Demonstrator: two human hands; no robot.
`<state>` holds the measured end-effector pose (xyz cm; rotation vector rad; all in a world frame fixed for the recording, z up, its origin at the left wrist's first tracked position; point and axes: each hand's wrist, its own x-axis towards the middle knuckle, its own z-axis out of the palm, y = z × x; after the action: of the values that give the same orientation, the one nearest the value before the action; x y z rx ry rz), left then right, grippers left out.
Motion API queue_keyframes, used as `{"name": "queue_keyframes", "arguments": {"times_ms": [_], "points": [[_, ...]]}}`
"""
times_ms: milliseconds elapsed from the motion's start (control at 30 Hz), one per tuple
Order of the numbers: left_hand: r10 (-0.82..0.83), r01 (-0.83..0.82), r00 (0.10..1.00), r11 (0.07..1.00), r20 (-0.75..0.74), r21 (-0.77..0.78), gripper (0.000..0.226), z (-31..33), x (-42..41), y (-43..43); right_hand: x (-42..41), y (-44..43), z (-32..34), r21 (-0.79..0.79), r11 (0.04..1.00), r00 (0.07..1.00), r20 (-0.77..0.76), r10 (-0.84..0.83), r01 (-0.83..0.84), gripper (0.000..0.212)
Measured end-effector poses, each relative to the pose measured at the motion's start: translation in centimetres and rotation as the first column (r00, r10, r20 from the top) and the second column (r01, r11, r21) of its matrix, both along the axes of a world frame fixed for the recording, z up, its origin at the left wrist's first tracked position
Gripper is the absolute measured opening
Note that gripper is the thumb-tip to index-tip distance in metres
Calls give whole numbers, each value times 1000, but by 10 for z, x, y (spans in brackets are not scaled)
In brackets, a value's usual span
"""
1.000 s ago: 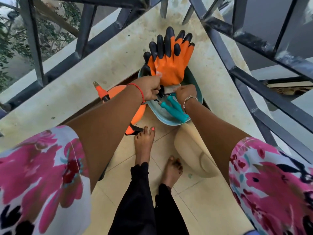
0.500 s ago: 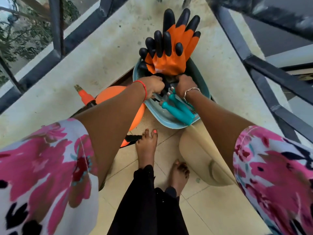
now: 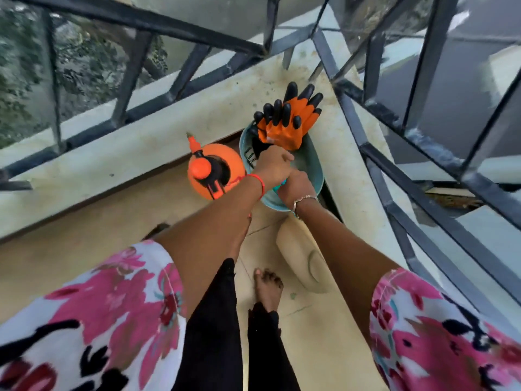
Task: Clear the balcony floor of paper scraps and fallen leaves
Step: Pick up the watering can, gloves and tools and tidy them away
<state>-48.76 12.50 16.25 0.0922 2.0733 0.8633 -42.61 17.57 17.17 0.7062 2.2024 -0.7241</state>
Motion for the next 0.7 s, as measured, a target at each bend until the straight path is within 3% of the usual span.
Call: {"name": "queue_keyframes", "arguments": {"times_ms": [67,167,300,433,533,633,700], "points": [[121,-123,992,986,25,115,33,45,18,-6,13,-6,21,19,998,998,-7,58,-58,33],[240,-237,971,957,3,169,32,87,73,-37,42,-21,45,30,985,985,-3,171,-171,33],[443,-424,895,879,-47,216,27,101,137,-101,88,-60,63,-36,979,980,3,201,-201,34],[631,-629,776,774,1,74,28,85,190,-188,132,-105,60,-98,960,956,109,271,-261,26],[770,-765,637,638,47,-83,29,61,227,-254,155,-150,51,-96,939,918,199,342,-329,29],[848,-813,520,528,105,-244,29,33,254,-312,166,-201,27,-108,938,904,249,347,-331,45],[849,-801,505,527,153,-284,31,15,261,-337,167,-232,8,-115,925,888,256,381,-363,64]]}}
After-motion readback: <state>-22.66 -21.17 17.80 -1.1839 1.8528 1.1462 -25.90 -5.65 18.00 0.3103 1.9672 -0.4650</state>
